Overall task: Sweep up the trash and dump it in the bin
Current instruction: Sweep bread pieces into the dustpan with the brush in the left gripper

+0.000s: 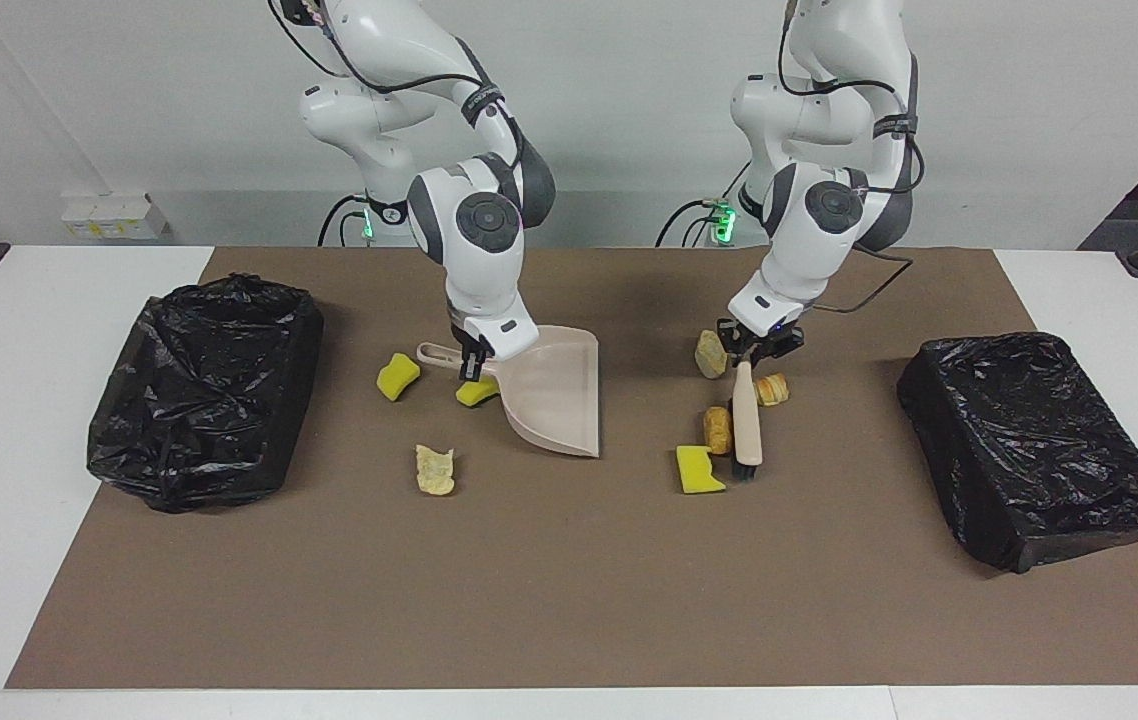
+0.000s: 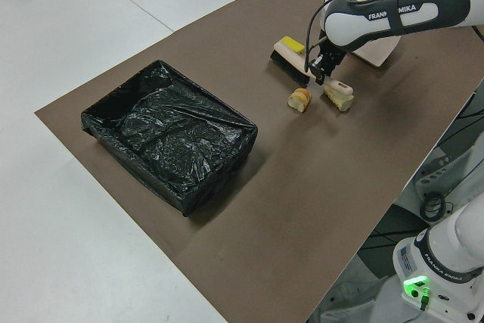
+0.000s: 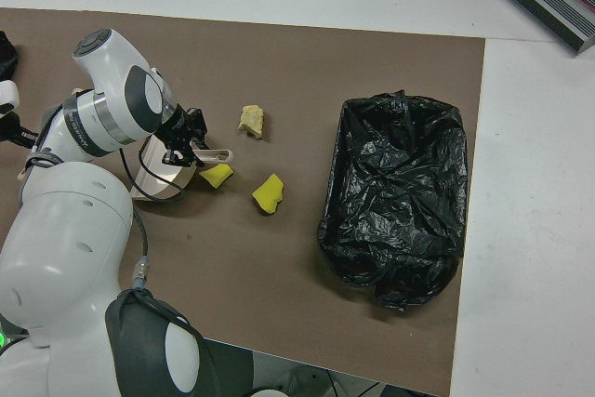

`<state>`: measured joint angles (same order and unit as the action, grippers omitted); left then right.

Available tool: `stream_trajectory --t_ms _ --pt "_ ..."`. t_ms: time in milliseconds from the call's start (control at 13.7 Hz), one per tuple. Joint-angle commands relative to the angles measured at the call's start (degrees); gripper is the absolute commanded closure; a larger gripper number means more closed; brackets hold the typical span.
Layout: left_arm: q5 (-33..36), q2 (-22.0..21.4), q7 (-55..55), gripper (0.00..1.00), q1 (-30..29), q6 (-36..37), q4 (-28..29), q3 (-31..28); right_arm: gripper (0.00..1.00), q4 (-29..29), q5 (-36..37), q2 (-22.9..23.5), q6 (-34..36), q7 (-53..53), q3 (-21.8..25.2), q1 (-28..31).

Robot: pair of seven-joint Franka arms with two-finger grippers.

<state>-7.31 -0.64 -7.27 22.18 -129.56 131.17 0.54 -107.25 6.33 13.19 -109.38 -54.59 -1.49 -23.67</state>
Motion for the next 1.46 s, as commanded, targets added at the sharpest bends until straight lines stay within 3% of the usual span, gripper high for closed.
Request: stream_trajectory --t_ms 0,293,513,659,952,1172,1392 --pt "-3.48 -0.06 -2.12 1.0 5.22 -0.69 -0.39 -0.72 1.0 -1.12 0.09 0.25 -2.06 2.2 -0.18 -0.06" --pt "-4.02 2.82 -8.53 1.0 14.97 -5.41 -1.26 -0.72 1.0 -1.12 0.09 0.34 -2.59 2.2 -0.18 -0.06" --pt "-4.2 3.01 -11.09 1.0 19.29 -5.88 -2.67 -0.11 1.0 -1.12 0.09 0.34 -2.68 2.2 -0.18 0.03" --pt "-4.55 2.84 -18.78 1.0 22.54 -5.35 -4.94 -0.1 1.0 -1.12 0.09 0.34 -2.68 2.2 -0.18 -0.06" --pt "-4.38 -2.34 -29.01 1.0 21.5 5.6 -5.48 -1.15 1.0 -1.12 0.09 0.34 -2.68 2.2 -0.18 -0.06" --pt "-3.41 -4.63 -36.73 1.0 16.76 13.09 -5.4 -1.24 1.0 -1.12 0.09 0.34 -2.68 2.29 -0.18 -0.06" --pt "-0.86 -4.81 -54.88 1.0 12.81 15.74 -5.31 -1.24 1.0 -1.12 0.09 0.34 -2.68 2.64 -0.18 -0.06"
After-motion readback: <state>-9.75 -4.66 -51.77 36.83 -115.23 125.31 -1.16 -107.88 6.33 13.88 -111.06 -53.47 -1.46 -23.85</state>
